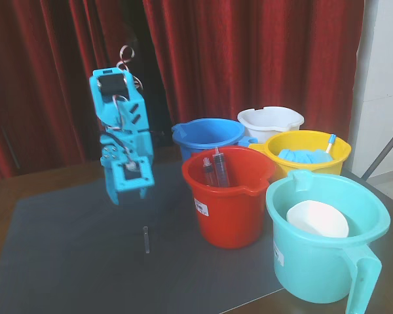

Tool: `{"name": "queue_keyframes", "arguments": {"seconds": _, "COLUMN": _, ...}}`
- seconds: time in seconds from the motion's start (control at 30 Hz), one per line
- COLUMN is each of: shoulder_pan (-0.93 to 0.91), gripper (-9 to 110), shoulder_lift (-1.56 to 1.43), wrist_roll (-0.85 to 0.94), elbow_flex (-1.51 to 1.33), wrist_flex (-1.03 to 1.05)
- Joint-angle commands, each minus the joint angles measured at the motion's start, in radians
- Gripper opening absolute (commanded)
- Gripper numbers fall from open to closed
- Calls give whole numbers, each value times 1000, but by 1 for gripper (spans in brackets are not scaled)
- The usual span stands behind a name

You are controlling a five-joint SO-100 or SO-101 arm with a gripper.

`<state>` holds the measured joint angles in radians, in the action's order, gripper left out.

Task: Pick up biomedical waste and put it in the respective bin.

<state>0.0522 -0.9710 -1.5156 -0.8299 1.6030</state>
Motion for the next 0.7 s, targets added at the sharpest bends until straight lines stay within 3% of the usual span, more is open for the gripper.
{"name": "queue_keyframes", "arguments": {"seconds": 0.0, "shoulder_pan": -15, "gripper": 18, "shoulder_lift": 31, "wrist_roll": 25, "elbow_flex": 41, "wrist_flex": 32}}
{"name": "queue_keyframes", "arguments": {"seconds": 0.17, "shoulder_pan": -15, "gripper": 18, "shoulder_lift": 104, "wrist_roll": 40, "elbow_flex": 103, "wrist_flex": 8}}
{"name": "queue_keyframes", "arguments": {"seconds": 0.3, "shoulder_pan": -12, "gripper": 30, "shoulder_lift": 184, "wrist_roll": 38, "elbow_flex": 170, "wrist_flex": 8}}
{"name": "queue_keyframes", "arguments": {"seconds": 0.67, "shoulder_pan": -3, "gripper": 30, "shoulder_lift": 337, "wrist_roll": 58, "elbow_flex": 354, "wrist_flex": 12}}
